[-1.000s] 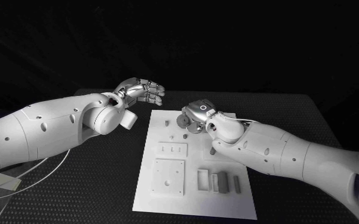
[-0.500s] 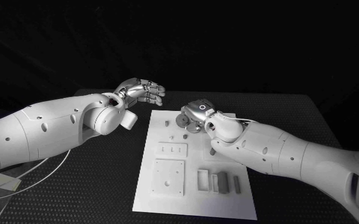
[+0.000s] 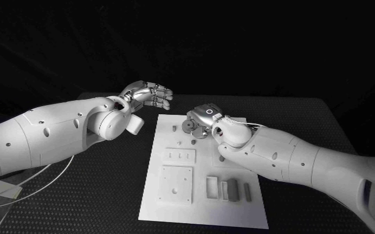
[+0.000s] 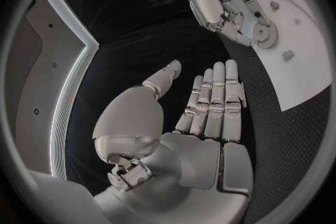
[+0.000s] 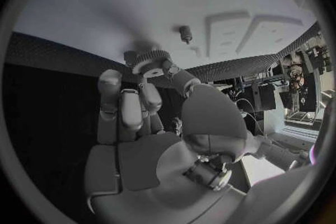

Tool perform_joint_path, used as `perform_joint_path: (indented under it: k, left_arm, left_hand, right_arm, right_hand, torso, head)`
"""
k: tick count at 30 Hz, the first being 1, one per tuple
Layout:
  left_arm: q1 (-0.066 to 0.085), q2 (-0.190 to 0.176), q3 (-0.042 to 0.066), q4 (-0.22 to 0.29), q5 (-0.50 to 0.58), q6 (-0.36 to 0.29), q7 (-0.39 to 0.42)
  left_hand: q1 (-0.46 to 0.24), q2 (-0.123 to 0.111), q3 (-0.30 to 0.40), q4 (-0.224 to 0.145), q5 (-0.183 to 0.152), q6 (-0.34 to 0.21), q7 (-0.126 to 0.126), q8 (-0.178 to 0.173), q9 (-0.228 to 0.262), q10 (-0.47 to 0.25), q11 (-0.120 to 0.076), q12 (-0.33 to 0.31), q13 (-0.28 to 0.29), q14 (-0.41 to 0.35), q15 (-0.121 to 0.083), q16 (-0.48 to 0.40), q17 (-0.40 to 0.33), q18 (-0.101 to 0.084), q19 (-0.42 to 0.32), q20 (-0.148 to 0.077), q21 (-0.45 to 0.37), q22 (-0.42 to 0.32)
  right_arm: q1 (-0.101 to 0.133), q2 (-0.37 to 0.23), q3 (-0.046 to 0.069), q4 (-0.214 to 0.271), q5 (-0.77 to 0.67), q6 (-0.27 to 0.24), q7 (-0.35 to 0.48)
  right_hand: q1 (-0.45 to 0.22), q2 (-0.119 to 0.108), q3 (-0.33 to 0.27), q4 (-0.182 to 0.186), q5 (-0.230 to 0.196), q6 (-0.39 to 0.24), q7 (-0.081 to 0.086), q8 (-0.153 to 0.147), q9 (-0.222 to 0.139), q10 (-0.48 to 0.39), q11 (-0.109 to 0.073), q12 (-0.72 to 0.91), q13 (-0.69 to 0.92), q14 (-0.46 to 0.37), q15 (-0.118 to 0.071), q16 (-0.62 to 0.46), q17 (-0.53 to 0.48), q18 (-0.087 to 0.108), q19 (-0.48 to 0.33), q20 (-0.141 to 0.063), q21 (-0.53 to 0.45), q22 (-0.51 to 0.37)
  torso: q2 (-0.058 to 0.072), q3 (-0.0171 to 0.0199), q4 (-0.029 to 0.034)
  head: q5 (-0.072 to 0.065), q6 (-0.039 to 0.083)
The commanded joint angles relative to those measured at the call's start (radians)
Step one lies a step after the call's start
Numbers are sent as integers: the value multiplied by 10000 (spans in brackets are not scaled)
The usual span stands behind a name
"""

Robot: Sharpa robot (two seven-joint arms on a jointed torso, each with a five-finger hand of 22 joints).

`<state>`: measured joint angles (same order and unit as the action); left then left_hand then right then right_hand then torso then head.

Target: Assemble the parts on the task board

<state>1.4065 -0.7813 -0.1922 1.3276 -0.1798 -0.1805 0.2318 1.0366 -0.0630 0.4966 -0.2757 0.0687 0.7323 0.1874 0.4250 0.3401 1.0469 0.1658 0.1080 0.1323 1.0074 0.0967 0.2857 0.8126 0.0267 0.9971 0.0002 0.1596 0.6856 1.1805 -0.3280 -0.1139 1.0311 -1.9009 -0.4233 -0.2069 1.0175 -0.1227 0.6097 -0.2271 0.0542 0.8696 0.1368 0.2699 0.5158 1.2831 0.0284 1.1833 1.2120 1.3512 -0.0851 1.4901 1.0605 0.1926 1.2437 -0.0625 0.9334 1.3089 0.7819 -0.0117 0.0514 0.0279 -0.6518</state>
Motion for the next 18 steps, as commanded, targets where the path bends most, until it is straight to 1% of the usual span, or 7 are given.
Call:
perform_joint_path:
  k: [1,5,11,18]
  left_arm:
    - [14,16,8,23,-20,102,78]
    - [15,16,9,33,-20,102,74]
    - [15,-1,9,35,-20,96,74]
    - [15,-9,9,39,-20,95,67]
  left_hand:
    - [-31,-47,-17,-7,-65,-7,248,-68,-9,29,29,-54,11,97,1,-68,12,199,16,-35,-63,16]
    - [-31,-46,-17,-6,-65,-6,248,-68,-9,29,29,-55,12,98,0,-70,13,199,16,-35,-64,17]
    - [-32,-46,-17,-5,-65,-5,249,-69,-8,30,29,-57,13,99,0,-73,17,199,17,-35,-65,19]
    - [-33,-48,-17,-5,-65,-4,249,-70,-7,31,29,-59,14,101,0,-77,20,199,18,-35,-68,21]
  right_arm:
    - [-82,1,-54,-72,67,625,111]
    - [-82,16,-60,-113,97,741,135]
    - [-82,-9,-87,-145,97,883,113]
    - [-83,-107,-112,-35,-60,882,-62]
  right_hand:
    - [1,-121,42,50,54,3,59,-3,5,-64,15,-52,-19,-10,83,-15,-14,692,-8,-57,-41,147]
    - [1,-111,48,68,55,4,61,-4,2,-66,17,-47,-21,-9,86,-16,-11,692,-9,-56,-44,147]
    - [13,-58,59,101,54,55,56,19,5,-66,14,-23,-19,-7,87,-15,-10,692,-12,-54,-48,151]
    - [25,-36,43,105,51,140,35,63,18,-54,-3,22,-6,7,73,-5,20,692,-12,-52,-45,160]
  torso:
    - [1,1,-3]
    - [1,-4,-1]
    - [-3,2,1]
    - [-6,0,-9]
  head:
    - [9,-5]
    - [5,-15]
    - [1,-24]
    - [-3,-33]
